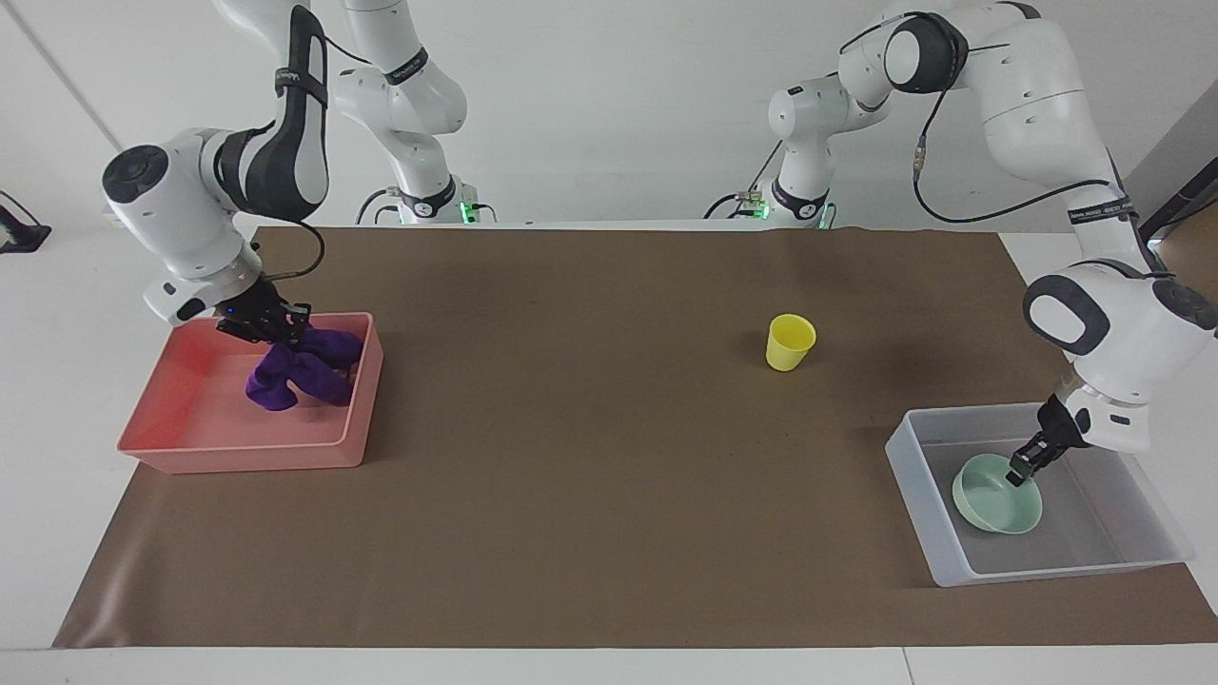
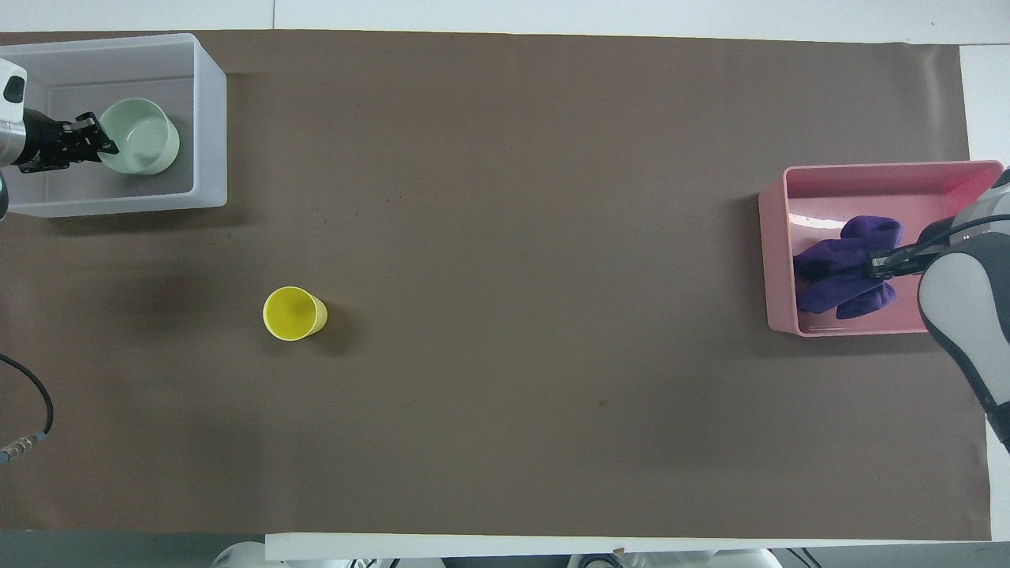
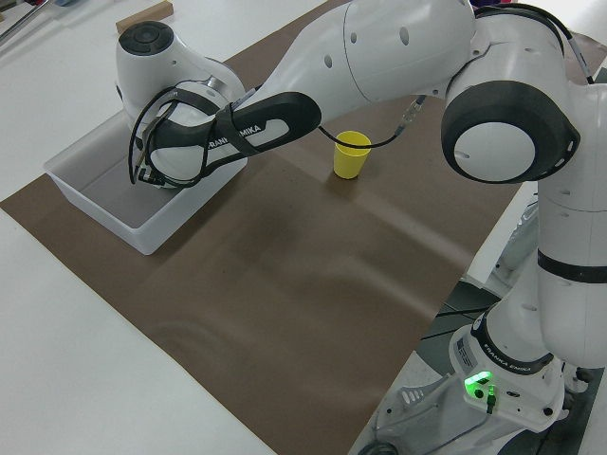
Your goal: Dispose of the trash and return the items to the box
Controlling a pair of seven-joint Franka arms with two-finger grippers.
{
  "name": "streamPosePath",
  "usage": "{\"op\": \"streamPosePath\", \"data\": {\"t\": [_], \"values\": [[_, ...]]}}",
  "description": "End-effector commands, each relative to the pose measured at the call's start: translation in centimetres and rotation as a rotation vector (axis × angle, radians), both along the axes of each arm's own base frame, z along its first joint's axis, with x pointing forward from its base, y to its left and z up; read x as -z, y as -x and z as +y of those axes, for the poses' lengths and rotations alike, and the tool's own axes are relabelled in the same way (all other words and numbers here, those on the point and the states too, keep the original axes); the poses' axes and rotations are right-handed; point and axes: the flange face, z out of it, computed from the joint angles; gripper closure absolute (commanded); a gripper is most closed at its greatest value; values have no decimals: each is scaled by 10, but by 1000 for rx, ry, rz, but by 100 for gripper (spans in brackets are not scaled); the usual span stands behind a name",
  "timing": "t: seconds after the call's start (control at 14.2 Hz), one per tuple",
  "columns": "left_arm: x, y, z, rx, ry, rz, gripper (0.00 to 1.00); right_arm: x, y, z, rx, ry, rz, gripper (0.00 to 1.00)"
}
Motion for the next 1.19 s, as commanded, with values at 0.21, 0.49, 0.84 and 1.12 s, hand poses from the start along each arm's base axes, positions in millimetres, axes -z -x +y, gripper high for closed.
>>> {"op": "streamPosePath", "data": {"t": [0.21,0.49,0.84,1.12], "values": [[-118,38,-37,58,8,57,0,0,-5,-1,-12,2,-6,11],[-145,156,-124,231,-58,186,0,-47,-26,47,-38,-12,-1,2],[-88,237,-215,331,-78,242,0,-114,-40,123,27,-21,23,2],[-32,252,-231,328,-82,233,15,-170,-36,132,3,-12,55,1]]}}
